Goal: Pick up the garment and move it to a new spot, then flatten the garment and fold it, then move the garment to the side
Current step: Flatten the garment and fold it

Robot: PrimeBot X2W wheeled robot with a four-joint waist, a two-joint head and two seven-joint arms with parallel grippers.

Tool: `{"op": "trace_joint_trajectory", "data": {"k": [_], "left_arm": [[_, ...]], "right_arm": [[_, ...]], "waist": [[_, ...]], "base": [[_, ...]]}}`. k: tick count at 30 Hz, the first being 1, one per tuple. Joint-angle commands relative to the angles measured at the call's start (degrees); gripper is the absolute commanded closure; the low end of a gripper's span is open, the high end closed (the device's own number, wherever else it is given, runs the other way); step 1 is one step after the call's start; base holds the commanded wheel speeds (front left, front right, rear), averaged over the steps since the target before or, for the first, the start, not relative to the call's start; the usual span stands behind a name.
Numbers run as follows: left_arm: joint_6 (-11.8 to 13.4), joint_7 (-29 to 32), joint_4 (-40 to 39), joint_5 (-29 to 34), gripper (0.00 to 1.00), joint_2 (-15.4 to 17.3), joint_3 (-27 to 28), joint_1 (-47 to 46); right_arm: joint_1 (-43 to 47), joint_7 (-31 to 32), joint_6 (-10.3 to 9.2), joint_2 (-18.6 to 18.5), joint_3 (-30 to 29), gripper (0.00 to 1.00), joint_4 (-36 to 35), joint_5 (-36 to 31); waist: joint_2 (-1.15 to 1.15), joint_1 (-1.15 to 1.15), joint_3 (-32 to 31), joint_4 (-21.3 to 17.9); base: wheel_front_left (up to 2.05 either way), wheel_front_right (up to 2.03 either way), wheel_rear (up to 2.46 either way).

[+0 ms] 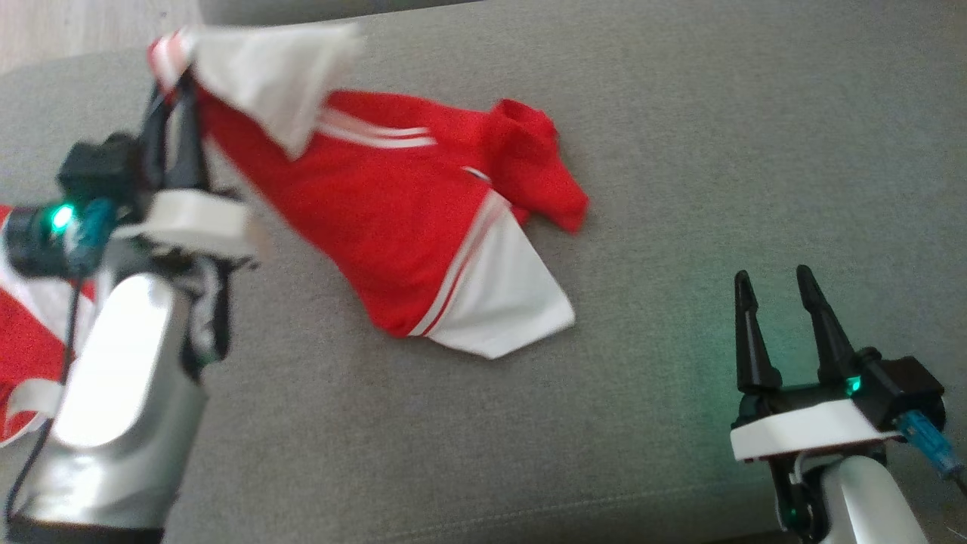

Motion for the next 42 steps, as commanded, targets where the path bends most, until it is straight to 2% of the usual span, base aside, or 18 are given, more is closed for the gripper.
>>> {"op": "trace_joint_trajectory", "data": {"k": [1, 5, 6, 7, 8, 17, 24, 25, 26, 28, 35, 42], "left_arm": [[0.7, 0.3, -0.4, -0.4, 1.0, 2.6, 3.2, -2.0], [1.5, 1.1, 6.3, -1.7, 1.0, 4.4, 5.3, -0.5], [1.6, 1.1, 7.6, -1.9, 0.94, 4.4, 5.5, -0.4], [1.8, 1.2, 8.8, -1.9, 0.57, 4.4, 5.4, -0.3], [1.9, 1.1, 9.8, -1.8, 0.0, 4.2, 5.3, -0.2], [1.5, -1.4, 13.8, -1.7, 0.0, 2.0, 3.8, 0.5], [-2.8, -2.6, 10.0, 1.4, 0.0, -4.7, -5.3, 3.3], [-2.8, -2.6, 10.0, 1.4, 0.0, -4.7, -5.3, 3.3], [-4.1, -2.7, 9.7, 2.5, 0.0, -6.9, -8.6, 3.9], [-5.4, -2.3, 10.3, 3.4, 0.0, -8.7, -11.8, 4.1], [-8.8, 1.2, 17.9, 5.4, 0.0, -11.6, -20.1, 2.9], [-9.6, 2.9, 26.0, 4.5, 0.0, -12.3, -22.7, 1.2]], "right_arm": [[-1.9, -0.6, 0.43, -0.3, 1.5, 0.0, -1.9, 0.2], [-2.4, -0.6, 0.43, -0.3, 2.2, 0.0, -1.7, 0.2], [-2.4, -0.6, 0.43, -0.3, 2.3, 0.0, -1.7, 0.1], [-2.5, -0.6, 0.43, -0.3, 2.4, 0.0, -1.6, 0.1], [-2.5, -0.6, 0.43, -0.3, 2.5, 0.0, -1.5, 0.0], [-2.3, -0.6, 0.43, -0.3, 3.2, 0.0, -1.0, -0.1], [-1.5, -0.6, 0.43, -0.3, 3.0, 0.0, -0.8, -0.4], [-1.5, -0.6, 0.43, -0.3, 3.0, 0.0, -0.8, -0.4], [-1.5, -0.6, 0.43, -0.3, 3.2, 0.0, -0.8, -0.5], [-1.6, -0.6, 0.43, -0.3, 3.5, 0.0, -0.8, -0.7], [-1.7, -0.6, 0.43, -0.3, 4.7, 0.0, -0.7, -0.6], [-1.8, -0.6, 0.43, -0.3, 4.4, 0.0, -0.8, -0.3]], "waist": [[0.0, 0.0, 0.3, 0.6], [0.0, 0.0, 0.5, 1.4], [0.0, 0.0, 0.5, 1.6], [0.0, 0.0, 0.5, 1.7], [0.0, 0.0, 0.5, 1.9], [0.0, 0.0, -0.7, 2.0], [0.0, 0.0, -2.0, 2.0], [0.0, 0.0, -2.0, 2.0], [0.0, 0.0, -2.2, 1.7], [0.0, 0.0, -2.2, 1.2], [0.0, 0.0, -1.7, -1.9], [0.0, 0.0, -0.9, -3.7]], "base": [[0.0, 0.0, 0.0], [0.0, 0.0, 0.0], [0.0, 0.0, 0.0], [0.0, 0.0, 0.0], [0.0, 0.0, 0.0], [0.0, 0.0, 0.0], [0.0, 0.0, 0.0], [0.0, 0.0, 0.0], [0.0, 0.0, 0.0], [0.0, 0.0, 0.0], [0.0, 0.0, 0.0], [0.0, 0.0, 0.0]]}}
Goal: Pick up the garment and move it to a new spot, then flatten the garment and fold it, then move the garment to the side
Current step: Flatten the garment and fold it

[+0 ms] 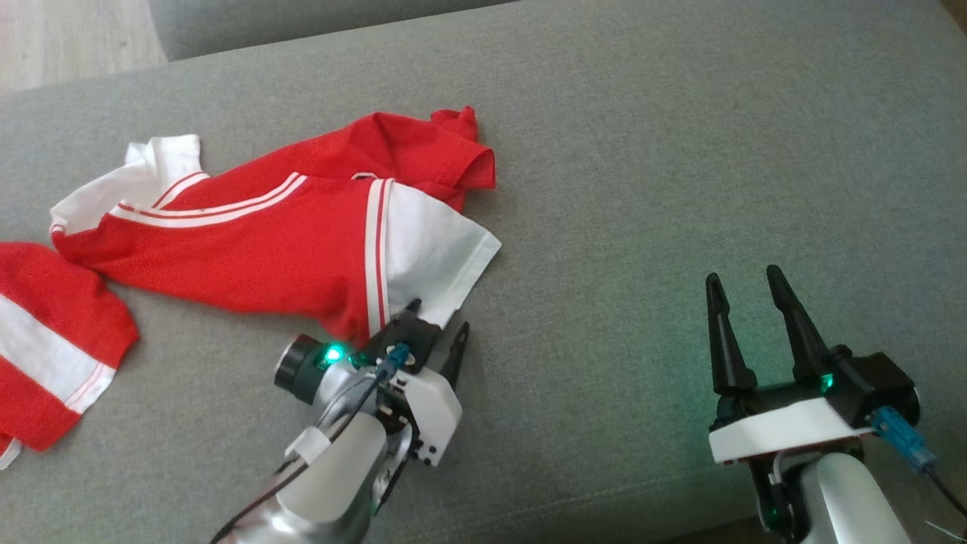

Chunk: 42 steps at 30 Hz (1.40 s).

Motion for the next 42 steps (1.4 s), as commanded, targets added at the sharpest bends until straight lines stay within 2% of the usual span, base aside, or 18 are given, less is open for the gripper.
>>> {"op": "trace_joint_trajectory", "data": {"k": [1, 2, 3, 4, 9, 13, 17, 21, 24, 27, 35, 37, 38, 39, 42], "left_arm": [[0.6, -0.5, -0.5, -0.5, 0.0, -0.1, 1.4, -3.1], [1.1, -1.0, 0.0, -0.7, 0.16, -0.1, 1.5, -3.5], [1.5, -1.6, 0.4, -0.9, 0.62, -0.1, 1.7, -3.8], [1.9, -2.2, 0.7, -1.1, 1.0, -0.1, 1.7, -4.1], [2.9, -5.3, -1.1, -2.0, 1.0, -0.2, 2.2, -4.8], [5.4, -6.3, -10.1, -2.5, 1.0, 0.2, 5.4, -3.4], [8.9, -6.3, -24.2, -2.4, 1.0, 3.6, 11.9, 3.1], [11.9, -6.4, -31.8, -3.2, 1.0, 7.1, 18.6, 11.1], [13.2, -6.4, -33.6, -3.8, 1.0, 9.0, 22.7, 15.7], [13.6, -6.4, -33.8, -4.4, 1.0, 9.3, 24.8, 18.2], [12.3, -6.4, -28.4, -8.9, 0.98, 6.4, 28.2, 23.5], [11.9, -6.4, -26.9, -9.0, 0.54, 6.1, 28.4, 23.6], [11.7, -6.4, -26.5, -8.9, 0.04, 6.0, 28.5, 23.5], [11.5, -6.4, -26.2, -8.8, 0.0, 5.9, 28.5, 23.4], [11.1, -6.4, -27.5, -7.7, 0.0, 5.4, 29.3, 23.0]], "right_arm": [[-0.9, -0.6, 0.43, -0.3, 1.2, 0.0, -1.8, 0.2], [-0.9, -0.6, 0.43, -0.3, 1.1, 0.0, -1.9, 0.2], [-0.9, -0.6, 0.43, -0.3, 1.0, 0.0, -1.9, 0.2], [-0.9, -0.6, 0.43, -0.3, 0.9, 0.0, -1.9, 0.2], [-0.8, -0.6, 0.43, -0.3, 0.3, 0.0, -2.1, 0.3], [-0.7, -0.6, 0.43, -0.3, -0.3, 0.0, -2.2, 0.1], [-0.6, -0.6, 0.43, -0.3, -0.9, 0.0, -2.1, -0.3], [-0.6, -0.6, 0.43, -0.3, -1.4, 0.0, -2.0, -0.6], [-0.7, -0.6, 0.43, -0.3, -1.3, 0.0, -1.8, -0.8], [-0.8, -0.6, 0.43, -0.3, -1.1, 0.0, -1.7, -0.9], [-1.7, -0.6, 0.43, -0.3, 0.2, 0.0, 0.1, -1.6], [-2.1, -0.6, 0.43, -0.3, 0.6, 0.0, 1.0, -1.9], [-2.4, -0.6, 0.43, -0.3, 1.0, 0.0, 1.5, -2.0], [-2.7, -0.6, 0.43, -0.3, 1.4, 0.0, 2.0, -2.1], [-4.0, -0.6, 0.43, -0.3, 2.6, 0.0, 3.8, -2.1]], "waist": [[0.0, 0.0, 0.2, -0.1], [0.0, 0.0, 0.2, -0.2], [0.0, 0.0, 0.2, -0.1], [0.0, 0.0, 0.2, 0.0], [0.0, 0.0, 0.0, 1.6], [0.0, 0.0, -0.3, 3.5], [0.0, 0.0, -0.6, 5.7], [0.0, 0.0, -0.9, 8.0], [0.0, 0.0, -1.1, 9.5], [0.0, 0.0, -1.1, 10.3], [0.0, 0.0, -1.2, 12.3], [0.0, 0.0, -1.0, 13.0], [0.0, 0.0, -1.0, 13.3], [0.0, 0.0, -1.0, 13.6], [0.0, 0.0, -1.0, 14.5]], "base": [[0.0, 0.0, 0.0], [0.0, 0.0, 0.0], [0.0, 0.0, 0.0], [0.0, 0.0, 0.0], [0.0, 0.0, 0.0], [0.0, 0.0, 0.0], [0.0, 0.0, 0.0], [0.0, 0.0, 0.0], [0.0, 0.0, 0.0], [0.0, 0.0, 0.0], [0.0, 0.0, 0.0], [0.0, 0.0, 0.0], [0.0, 0.0, 0.0], [0.0, 0.0, 0.0], [0.0, 0.0, 0.0]]}}
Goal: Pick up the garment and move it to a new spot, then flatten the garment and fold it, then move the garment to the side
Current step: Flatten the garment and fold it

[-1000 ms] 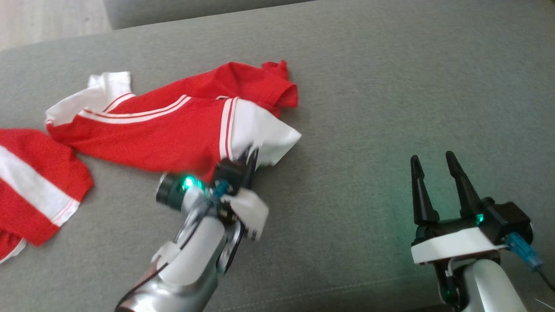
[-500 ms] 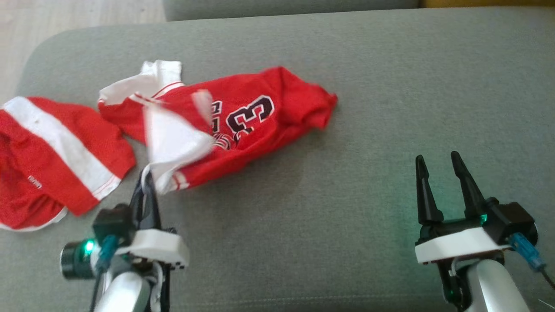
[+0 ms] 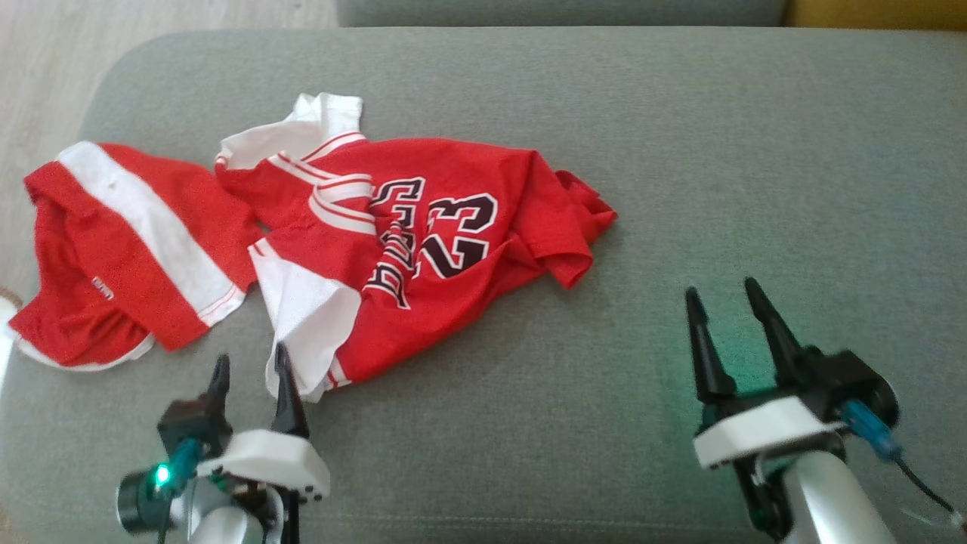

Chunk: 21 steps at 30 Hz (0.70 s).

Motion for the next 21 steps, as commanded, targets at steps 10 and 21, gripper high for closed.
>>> {"op": "trace_joint_trajectory", "data": {"k": [10, 21], "left_arm": [[-3.2, -0.5, -13.8, 6.6, 0.0, -1.9, 3.5, -0.4], [-5.7, -0.5, -16.5, 9.0, 0.0, -4.6, 0.6, -0.7]], "right_arm": [[-10.6, -0.3, 0.43, -0.3, 8.3, 0.0, 9.0, 1.0], [-20.8, 0.7, 0.43, -0.3, 10.4, 0.62, 26.2, 1.2]], "waist": [[0.0, 0.0, 0.7, 4.0], [0.0, 0.0, 2.8, 9.9]], "base": [[0.0, 0.0, 0.0], [0.0, 0.0, 0.0]]}}
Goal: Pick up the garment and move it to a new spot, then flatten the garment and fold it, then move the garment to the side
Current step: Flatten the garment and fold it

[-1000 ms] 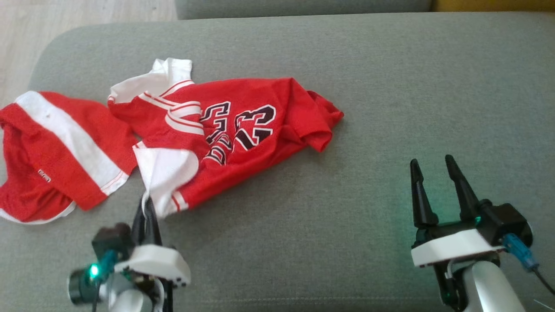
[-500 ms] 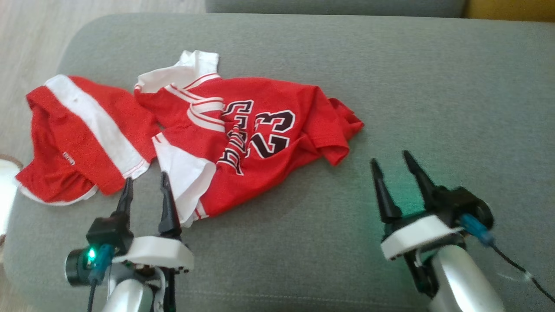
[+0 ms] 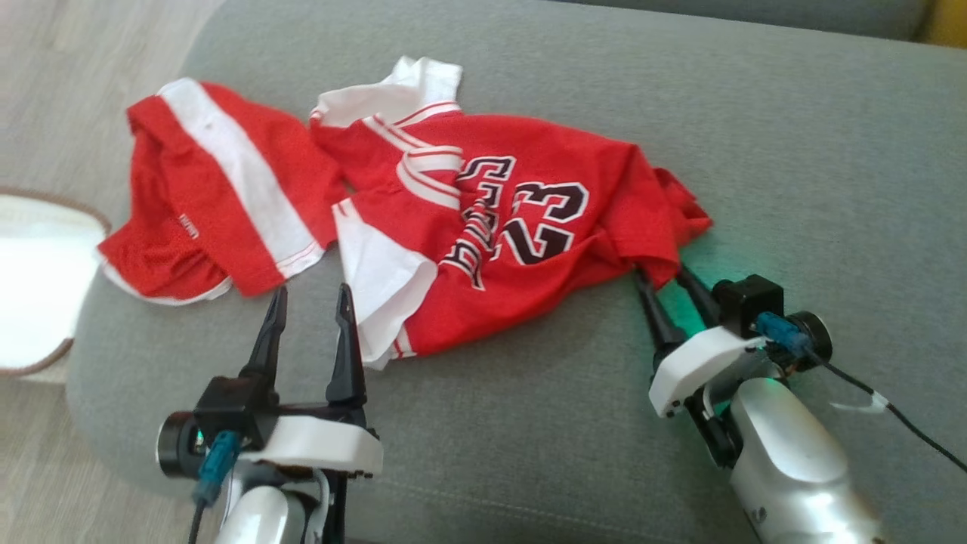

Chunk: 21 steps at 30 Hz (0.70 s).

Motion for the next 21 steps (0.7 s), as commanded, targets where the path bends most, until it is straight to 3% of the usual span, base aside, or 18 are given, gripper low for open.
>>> {"op": "trace_joint_trajectory", "data": {"k": [1, 2, 10, 13, 21], "left_arm": [[-0.2, -0.4, -2.5, 0.5, 0.0, -0.1, 1.4, -1.3], [-0.2, -0.4, -2.6, 0.5, 0.0, -0.2, 1.4, -1.2], [-0.5, -0.4, -4.2, 0.4, 0.0, -0.6, 0.6, -1.0], [-0.6, -0.4, -5.3, -0.2, 0.0, -0.7, -1.0, -1.2], [0.5, -0.4, -6.7, -2.7, 0.0, -0.8, -5.0, -2.4]], "right_arm": [[-2.6, 0.1, 0.43, 0.1, 1.2, 0.93, 0.7, 0.0], [-3.3, 0.2, 0.43, 0.1, 1.2, 1.0, 1.7, -0.2], [-12.3, -0.3, 0.43, -1.2, -5.3, 1.0, 3.5, -6.0], [-19.3, 1.3, 0.43, -4.4, -7.5, 1.0, 3.6, -9.9], [-32.3, 8.5, 0.43, -14.1, -4.8, 1.0, 10.8, -16.6]], "waist": [[0.0, 0.0, 0.7, 1.2], [0.0, 0.0, 0.8, 1.4], [0.0, 0.0, 1.5, 3.0], [0.0, 0.0, 2.1, 4.8], [0.0, 0.0, 4.5, 10.4]], "base": [[0.0, 0.0, 0.0], [0.0, 0.0, 0.0], [0.0, 0.0, 0.0], [0.0, 0.0, 0.0], [0.0, 0.0, 0.0]]}}
